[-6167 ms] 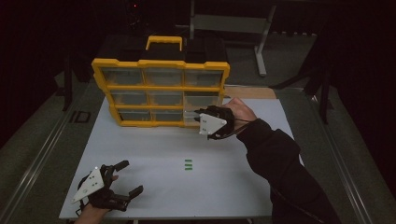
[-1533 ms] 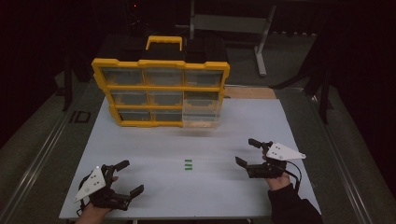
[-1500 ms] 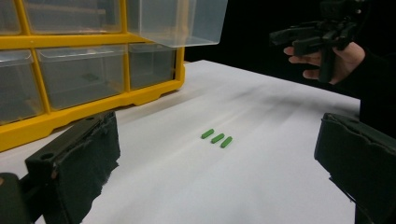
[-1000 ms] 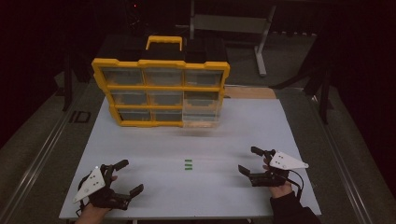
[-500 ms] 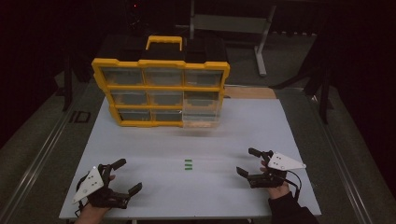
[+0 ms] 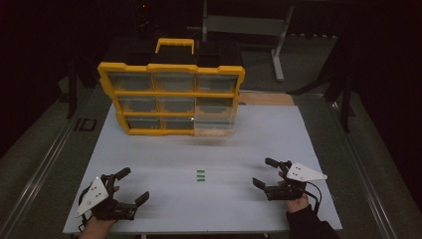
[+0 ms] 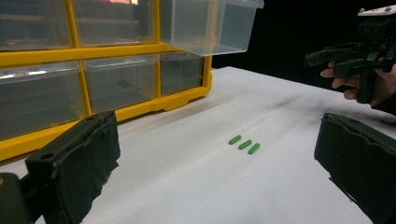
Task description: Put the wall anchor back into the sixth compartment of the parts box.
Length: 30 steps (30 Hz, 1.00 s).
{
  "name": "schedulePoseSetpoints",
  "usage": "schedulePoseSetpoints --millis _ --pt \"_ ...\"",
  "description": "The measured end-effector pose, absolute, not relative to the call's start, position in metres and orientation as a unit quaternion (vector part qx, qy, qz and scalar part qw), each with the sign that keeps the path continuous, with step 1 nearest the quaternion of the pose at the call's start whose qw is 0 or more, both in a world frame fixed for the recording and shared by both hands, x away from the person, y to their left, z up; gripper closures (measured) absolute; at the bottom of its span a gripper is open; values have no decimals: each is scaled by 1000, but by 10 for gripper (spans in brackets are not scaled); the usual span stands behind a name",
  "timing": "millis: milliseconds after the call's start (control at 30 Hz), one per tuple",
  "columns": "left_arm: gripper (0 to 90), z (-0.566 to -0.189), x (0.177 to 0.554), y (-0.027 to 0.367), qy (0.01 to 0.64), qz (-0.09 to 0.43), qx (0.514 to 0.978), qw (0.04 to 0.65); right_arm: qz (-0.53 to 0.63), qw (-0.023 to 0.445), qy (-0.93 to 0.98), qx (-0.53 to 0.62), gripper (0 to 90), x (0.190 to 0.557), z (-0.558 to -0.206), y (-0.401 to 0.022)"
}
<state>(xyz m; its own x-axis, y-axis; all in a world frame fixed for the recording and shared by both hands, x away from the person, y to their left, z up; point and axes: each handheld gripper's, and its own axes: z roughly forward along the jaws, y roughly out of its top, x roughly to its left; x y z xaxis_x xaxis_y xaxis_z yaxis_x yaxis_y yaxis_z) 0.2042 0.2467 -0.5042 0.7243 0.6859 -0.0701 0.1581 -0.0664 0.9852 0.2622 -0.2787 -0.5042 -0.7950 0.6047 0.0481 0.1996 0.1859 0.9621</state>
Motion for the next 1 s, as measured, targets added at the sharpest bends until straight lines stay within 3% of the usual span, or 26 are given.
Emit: schedulePoseSetpoints --millis 500,633,1000 --pt "0 -475 204 244 330 185 690 617 584 176 746 268 135 262 -502 -280" --pt "0 -462 209 242 315 159 695 626 584 176 745 269 135 261 -501 -280" --pt "0 -433 230 232 287 157 712 621 586 173 745 268 135 262 -500 -279"
